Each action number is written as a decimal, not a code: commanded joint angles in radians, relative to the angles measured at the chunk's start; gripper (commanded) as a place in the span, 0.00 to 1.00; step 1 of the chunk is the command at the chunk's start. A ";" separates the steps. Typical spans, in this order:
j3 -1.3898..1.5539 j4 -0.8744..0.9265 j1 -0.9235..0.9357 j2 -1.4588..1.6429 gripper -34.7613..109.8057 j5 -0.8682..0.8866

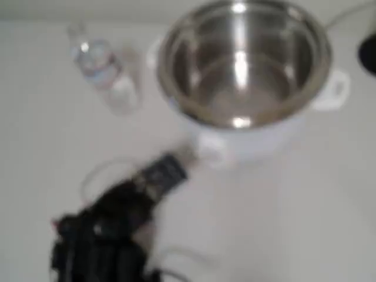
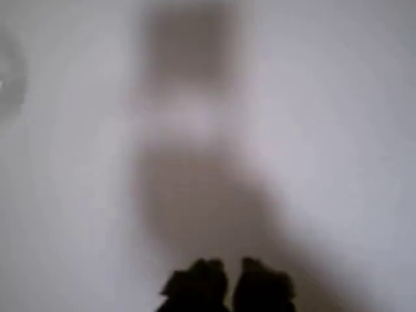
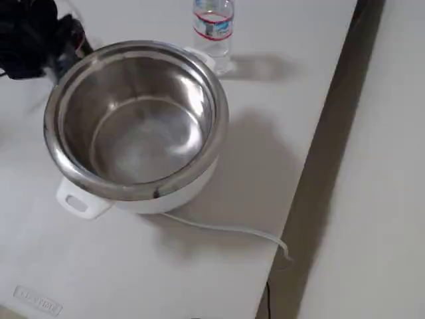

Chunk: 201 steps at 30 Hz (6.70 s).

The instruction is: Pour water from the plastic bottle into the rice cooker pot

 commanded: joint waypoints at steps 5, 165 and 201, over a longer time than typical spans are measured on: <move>-0.055 -0.494 -0.153 0.011 0.46 -0.434; -1.460 -0.957 0.166 -1.262 0.31 0.580; -1.715 -0.853 0.204 -1.479 0.31 1.163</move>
